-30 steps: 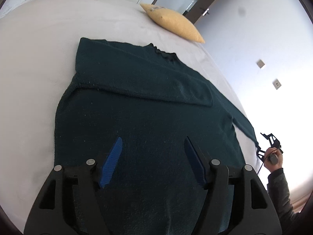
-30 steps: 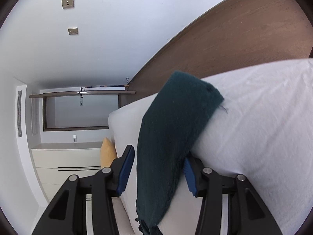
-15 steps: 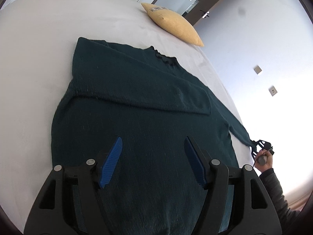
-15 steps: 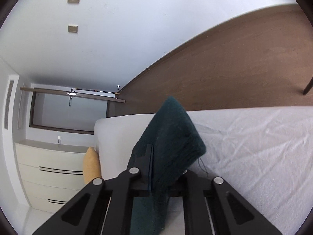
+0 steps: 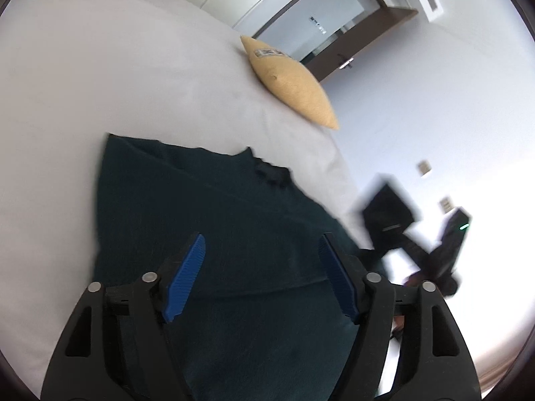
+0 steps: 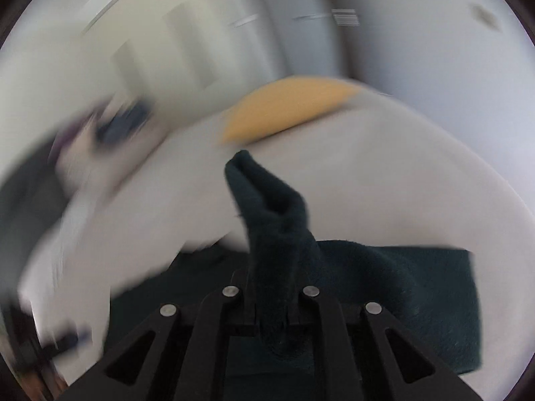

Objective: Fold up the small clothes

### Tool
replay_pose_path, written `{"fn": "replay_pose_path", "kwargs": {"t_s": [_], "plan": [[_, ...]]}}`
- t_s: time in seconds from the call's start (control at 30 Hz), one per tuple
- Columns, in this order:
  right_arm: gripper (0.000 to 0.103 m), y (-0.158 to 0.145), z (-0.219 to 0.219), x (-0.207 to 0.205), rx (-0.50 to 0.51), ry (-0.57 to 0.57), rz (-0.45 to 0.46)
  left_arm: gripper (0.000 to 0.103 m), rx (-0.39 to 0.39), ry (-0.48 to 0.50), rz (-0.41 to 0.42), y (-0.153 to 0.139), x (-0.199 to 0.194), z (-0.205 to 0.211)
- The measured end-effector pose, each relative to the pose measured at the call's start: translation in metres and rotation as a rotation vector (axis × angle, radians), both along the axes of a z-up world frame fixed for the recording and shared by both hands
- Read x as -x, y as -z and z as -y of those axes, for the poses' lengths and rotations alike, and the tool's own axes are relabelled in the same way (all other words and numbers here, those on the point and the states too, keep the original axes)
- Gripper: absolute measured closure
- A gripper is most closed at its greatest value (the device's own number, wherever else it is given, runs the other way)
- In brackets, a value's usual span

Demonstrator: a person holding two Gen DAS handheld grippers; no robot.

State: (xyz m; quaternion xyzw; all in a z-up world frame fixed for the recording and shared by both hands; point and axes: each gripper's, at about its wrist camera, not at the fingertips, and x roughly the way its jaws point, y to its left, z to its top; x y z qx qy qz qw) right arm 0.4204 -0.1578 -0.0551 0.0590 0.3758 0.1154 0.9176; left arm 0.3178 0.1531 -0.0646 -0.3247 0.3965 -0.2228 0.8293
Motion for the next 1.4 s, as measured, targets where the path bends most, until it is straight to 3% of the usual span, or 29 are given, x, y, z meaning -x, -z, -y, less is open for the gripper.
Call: {"fn": "replay_pose_path", "kwargs": {"t_s": [0.1,0.2,0.3,0.5,0.7,0.77,0.8,0.83,0.87,0.97,1.03,1.17,1.3,1.4], "plan": [[0.094,0.039,-0.068,0.001,0.114,-0.101,-0.045,0.032,0.095,0.022,-0.074,0.015,-0.018,0.004],[0.093,0.065,-0.093,0.012,0.15,-0.129,-0.067,0.026,0.131,0.056,-0.139,0.034,-0.032,0.014],[0.092,0.068,-0.104,0.02,0.192,-0.14,-0.052,0.025,0.186,0.085,-0.202,0.049,-0.048,0.026],[0.087,0.067,-0.102,0.022,0.184,-0.143,-0.042,0.025,0.293,0.124,-0.284,0.064,-0.078,0.051],[0.084,0.07,-0.107,0.025,0.183,-0.156,-0.05,0.023,0.272,0.147,-0.348,0.071,-0.095,0.071],[0.083,0.069,-0.105,0.027,0.168,-0.154,-0.054,0.032,0.268,0.139,-0.36,0.074,-0.096,0.073],[0.083,0.069,-0.102,0.028,0.157,-0.154,-0.057,0.053,0.272,0.146,-0.366,0.076,-0.097,0.075],[0.076,0.068,-0.1,0.031,0.142,-0.159,-0.062,0.069,0.272,0.157,-0.381,0.079,-0.098,0.077],[0.065,0.068,-0.097,0.034,0.125,-0.164,-0.068,0.07,0.272,0.162,-0.393,0.082,-0.099,0.079],[0.041,0.064,-0.084,0.05,0.059,-0.147,-0.074,0.081,0.262,0.175,-0.388,0.083,-0.1,0.082],[0.038,0.061,-0.072,0.064,-0.008,-0.131,-0.09,0.093,0.253,0.179,-0.38,0.083,-0.099,0.082],[0.03,0.064,-0.021,0.089,-0.303,-0.071,-0.159,0.097,0.203,0.164,-0.323,0.069,-0.098,0.074],[0.025,0.079,0.054,0.11,-0.604,0.104,-0.191,0.098,0.153,0.118,-0.243,0.045,-0.099,0.051],[0.025,0.094,0.109,0.121,-0.831,0.24,-0.161,0.098,0.123,0.088,-0.207,0.033,-0.101,0.031]]}}
